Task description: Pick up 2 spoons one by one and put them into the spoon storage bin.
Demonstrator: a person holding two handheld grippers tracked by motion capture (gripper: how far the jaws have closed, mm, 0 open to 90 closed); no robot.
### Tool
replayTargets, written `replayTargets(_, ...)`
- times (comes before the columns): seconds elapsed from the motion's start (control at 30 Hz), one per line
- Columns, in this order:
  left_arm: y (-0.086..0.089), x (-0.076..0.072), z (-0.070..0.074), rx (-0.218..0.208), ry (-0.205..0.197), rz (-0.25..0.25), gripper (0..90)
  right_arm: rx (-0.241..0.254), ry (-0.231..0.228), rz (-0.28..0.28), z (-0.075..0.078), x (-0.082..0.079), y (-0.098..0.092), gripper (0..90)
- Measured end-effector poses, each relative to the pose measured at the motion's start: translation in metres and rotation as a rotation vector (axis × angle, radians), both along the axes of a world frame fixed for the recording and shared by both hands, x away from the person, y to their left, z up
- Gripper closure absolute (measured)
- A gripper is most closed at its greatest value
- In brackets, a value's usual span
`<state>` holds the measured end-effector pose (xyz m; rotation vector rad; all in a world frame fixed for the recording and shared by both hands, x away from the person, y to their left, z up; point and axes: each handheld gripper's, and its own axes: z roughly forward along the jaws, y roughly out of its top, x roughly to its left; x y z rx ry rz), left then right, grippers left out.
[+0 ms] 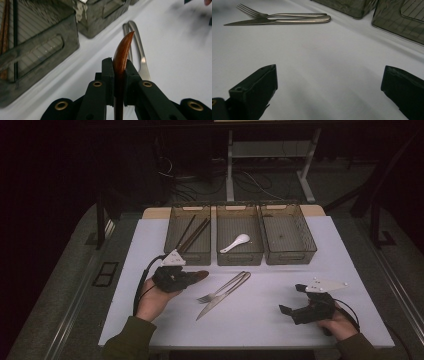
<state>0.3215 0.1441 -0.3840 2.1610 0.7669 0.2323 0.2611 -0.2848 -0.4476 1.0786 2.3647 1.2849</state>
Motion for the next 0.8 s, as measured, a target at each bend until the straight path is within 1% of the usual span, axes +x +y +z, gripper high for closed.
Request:
replayTargets(0.27,-0.014,0.01,0.011,-0.026,-0.026,-0.006,81.5,-0.001,0.001,0.002,0.0,0.0,0.0,0.5)
replayTargets(0.57,-0.029,0.028,0.021,-0.074,-0.027,-0.002,81.5,0.008,0.004,-0.005,0.001,-0.001,0.0,0.4)
replayTargets(0.67,-0.036,0.035,0.027,-0.08,-0.031,-0.005,81.5,0.013,0.007,-0.008,0.001,-0.001,0.0,0.4)
replayTargets(0.7,-0.039,0.037,0.029,-0.078,-0.032,-0.008,81.5,0.011,0.001,-0.006,0.001,-0.001,-0.001,0.4)
replayTargets(0.8,-0.048,0.045,0.033,-0.078,-0.033,-0.012,81.4,0.011,0.0,-0.006,0.001,-0.001,-0.001,0.4)
